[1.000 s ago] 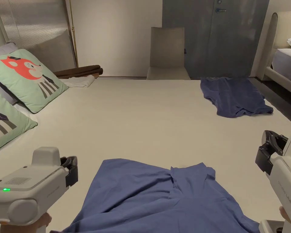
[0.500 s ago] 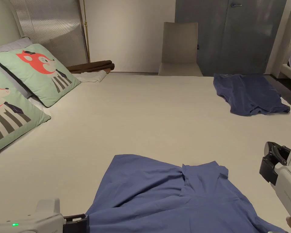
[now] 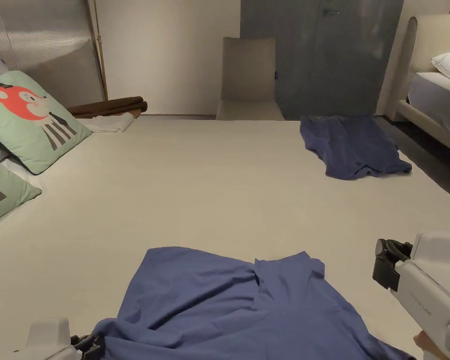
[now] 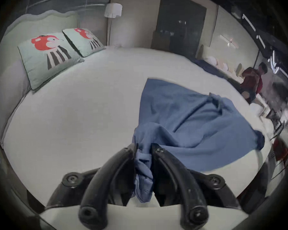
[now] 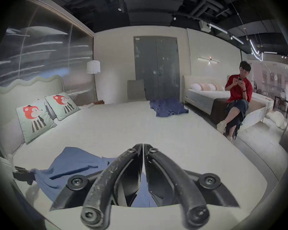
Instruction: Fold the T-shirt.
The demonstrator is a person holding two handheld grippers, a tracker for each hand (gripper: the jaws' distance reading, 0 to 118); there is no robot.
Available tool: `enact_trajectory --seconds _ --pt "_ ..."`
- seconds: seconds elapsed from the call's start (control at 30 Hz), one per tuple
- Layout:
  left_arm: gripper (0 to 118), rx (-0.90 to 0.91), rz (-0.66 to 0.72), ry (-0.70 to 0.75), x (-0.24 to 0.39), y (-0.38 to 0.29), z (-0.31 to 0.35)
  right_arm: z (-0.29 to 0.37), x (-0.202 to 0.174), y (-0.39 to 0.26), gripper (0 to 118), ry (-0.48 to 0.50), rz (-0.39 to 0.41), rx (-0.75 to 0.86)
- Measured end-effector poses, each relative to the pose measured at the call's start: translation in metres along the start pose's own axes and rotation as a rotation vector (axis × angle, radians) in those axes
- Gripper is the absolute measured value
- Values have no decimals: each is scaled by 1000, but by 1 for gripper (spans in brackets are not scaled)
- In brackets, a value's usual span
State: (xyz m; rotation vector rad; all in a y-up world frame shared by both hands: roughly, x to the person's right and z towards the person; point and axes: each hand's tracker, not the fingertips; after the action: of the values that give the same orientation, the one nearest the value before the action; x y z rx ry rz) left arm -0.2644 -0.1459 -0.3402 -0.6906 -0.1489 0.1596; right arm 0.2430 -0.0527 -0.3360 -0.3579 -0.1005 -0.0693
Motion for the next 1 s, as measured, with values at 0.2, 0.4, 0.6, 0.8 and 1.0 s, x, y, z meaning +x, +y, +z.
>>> enact_trajectory --seconds 0.2,0.4,0.6,0.8,1.0 --pt "12 46 31 -47 11 22 2 -84 4 -6 112 68 16 -177" --pt "12 26 29 -70 9 31 -15 -168 -14 -16 112 122 61 -344" --pt "12 -2 35 -78 4 31 -29 -234 -29 -43 105 118 86 -510" --pt "12 -20 46 -79 0 26 -35 -239 -32 -58 6 116 105 -513" --pt "12 24 45 -85 2 31 -26 -197 -20 -23 0 82 113 -342"
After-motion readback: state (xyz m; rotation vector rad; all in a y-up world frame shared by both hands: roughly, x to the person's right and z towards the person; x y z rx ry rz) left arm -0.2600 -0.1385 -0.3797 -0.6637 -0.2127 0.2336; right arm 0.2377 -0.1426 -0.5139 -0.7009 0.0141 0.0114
